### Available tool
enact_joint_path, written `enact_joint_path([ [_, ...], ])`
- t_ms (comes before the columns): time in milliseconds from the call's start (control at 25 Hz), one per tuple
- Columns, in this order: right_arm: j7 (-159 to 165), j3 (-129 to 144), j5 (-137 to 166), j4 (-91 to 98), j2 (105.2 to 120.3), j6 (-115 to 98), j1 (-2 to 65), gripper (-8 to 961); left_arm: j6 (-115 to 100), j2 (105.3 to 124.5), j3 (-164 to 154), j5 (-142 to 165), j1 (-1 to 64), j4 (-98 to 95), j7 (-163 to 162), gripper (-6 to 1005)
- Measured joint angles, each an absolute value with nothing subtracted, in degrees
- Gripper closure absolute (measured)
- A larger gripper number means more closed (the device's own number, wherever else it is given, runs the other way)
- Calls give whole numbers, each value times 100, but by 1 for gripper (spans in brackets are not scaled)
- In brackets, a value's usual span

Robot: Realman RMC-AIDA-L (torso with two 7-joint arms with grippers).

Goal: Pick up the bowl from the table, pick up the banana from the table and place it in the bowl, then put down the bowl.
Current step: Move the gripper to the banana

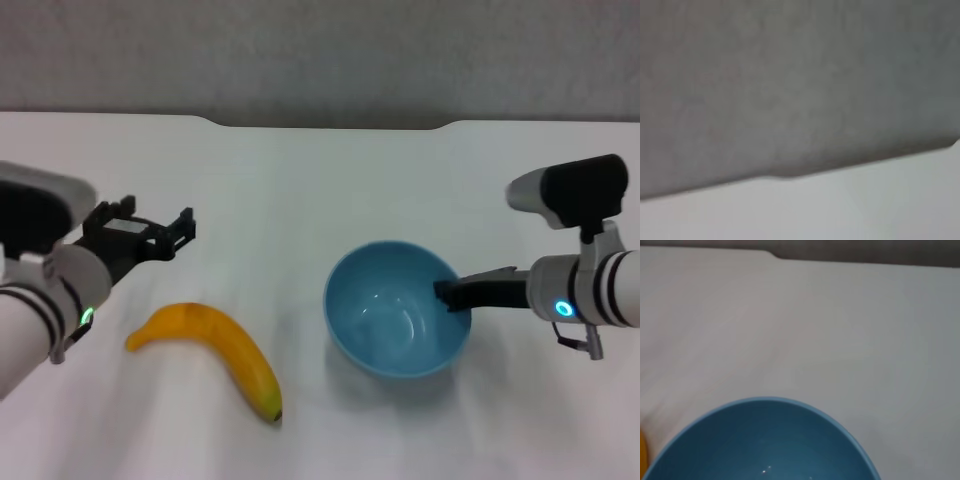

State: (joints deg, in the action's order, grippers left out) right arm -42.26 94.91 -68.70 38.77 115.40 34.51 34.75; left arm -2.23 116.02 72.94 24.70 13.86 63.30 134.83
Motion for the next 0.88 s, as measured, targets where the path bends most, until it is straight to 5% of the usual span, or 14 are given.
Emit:
enact_joint_path([
  [880, -4204, 8983, -6534, 4096, 11505, 3633, 3295, 921, -6103, 11636, 7808, -1791, 2420, 8265, 15728, 209],
])
